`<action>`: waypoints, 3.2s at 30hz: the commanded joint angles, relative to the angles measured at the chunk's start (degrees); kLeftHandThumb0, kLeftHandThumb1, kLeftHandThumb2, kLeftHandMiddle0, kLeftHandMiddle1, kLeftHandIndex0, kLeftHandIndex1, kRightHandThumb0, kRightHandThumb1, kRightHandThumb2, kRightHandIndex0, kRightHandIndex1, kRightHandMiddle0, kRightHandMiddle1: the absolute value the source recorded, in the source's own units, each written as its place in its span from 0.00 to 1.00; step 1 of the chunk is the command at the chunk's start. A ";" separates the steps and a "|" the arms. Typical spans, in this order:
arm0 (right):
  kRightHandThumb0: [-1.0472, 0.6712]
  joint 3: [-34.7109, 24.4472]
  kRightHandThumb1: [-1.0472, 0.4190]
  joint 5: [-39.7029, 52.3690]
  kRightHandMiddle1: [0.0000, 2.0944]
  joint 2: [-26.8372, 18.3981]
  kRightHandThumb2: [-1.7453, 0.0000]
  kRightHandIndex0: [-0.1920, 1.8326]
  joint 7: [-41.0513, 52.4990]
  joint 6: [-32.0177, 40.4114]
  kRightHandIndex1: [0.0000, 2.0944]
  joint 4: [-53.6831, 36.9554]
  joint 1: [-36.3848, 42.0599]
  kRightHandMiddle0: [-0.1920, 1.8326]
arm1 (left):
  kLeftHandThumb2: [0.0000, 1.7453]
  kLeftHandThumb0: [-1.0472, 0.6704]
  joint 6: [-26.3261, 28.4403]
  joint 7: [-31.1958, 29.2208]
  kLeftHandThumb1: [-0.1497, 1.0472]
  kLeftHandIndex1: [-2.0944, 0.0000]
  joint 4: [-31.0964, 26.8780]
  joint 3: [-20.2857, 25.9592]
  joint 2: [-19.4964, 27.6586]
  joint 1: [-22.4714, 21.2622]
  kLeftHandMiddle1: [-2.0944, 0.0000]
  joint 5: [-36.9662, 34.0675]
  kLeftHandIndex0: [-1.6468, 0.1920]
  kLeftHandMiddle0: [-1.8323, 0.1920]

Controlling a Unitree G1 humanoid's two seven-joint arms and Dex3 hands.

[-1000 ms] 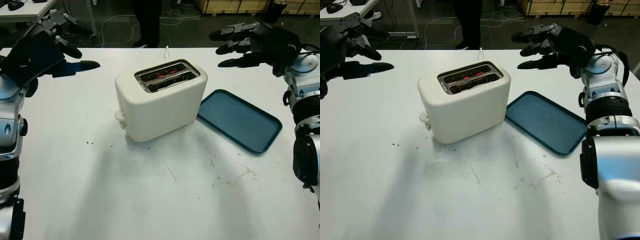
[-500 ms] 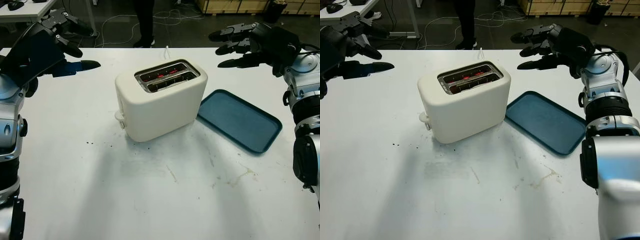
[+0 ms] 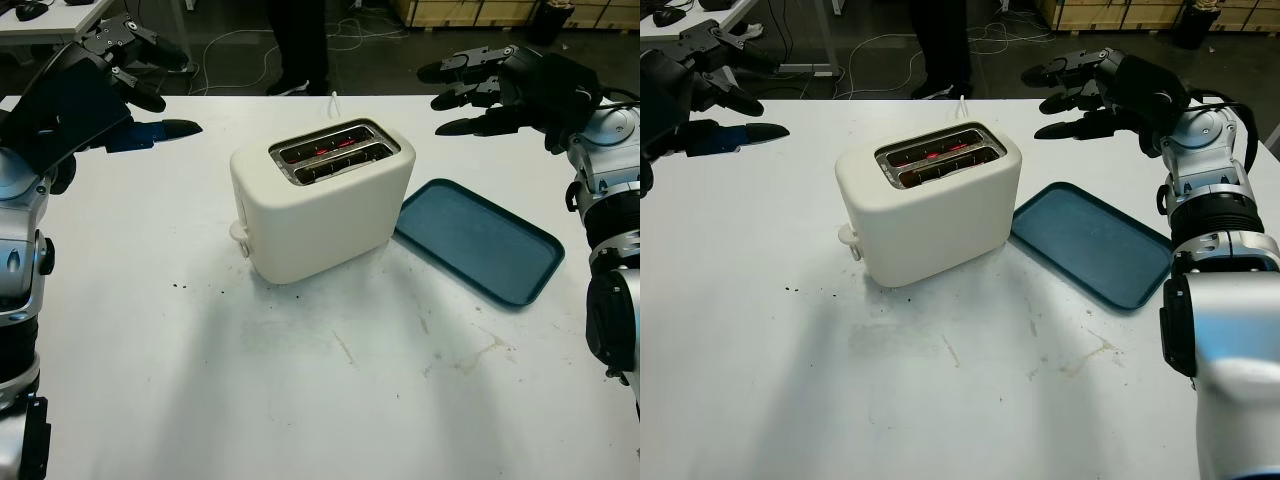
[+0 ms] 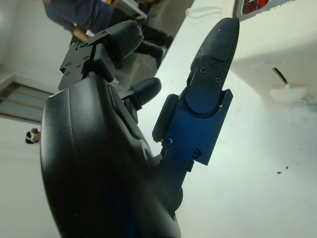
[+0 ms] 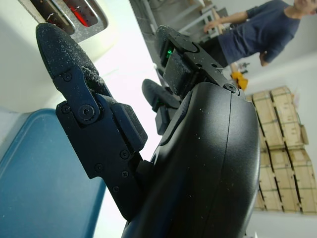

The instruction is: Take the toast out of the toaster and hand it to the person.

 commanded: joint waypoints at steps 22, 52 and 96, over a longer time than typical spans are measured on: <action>0.12 -0.41 0.25 0.45 0.00 0.50 1.00 0.27 0.07 0.39 0.33 0.18 -0.50 0.41 | 0.00 0.29 1.39 0.07 0.78 0.48 -1.69 0.13 0.21 -0.37 0.33 -0.23 0.87 0.90; 0.13 -0.30 0.25 0.33 0.00 0.77 1.00 0.25 0.81 1.55 0.33 0.08 -1.68 0.41 | 0.00 0.33 3.56 0.34 0.79 0.51 -2.75 -0.48 -0.29 -0.99 0.35 -0.75 0.88 0.91; 0.12 -0.87 0.23 0.62 0.00 1.16 1.00 0.27 -0.27 0.81 0.30 -1.09 0.32 0.40 | 0.01 0.36 4.30 1.19 0.81 0.54 -3.25 -0.40 -1.03 0.15 0.37 -0.71 0.88 0.90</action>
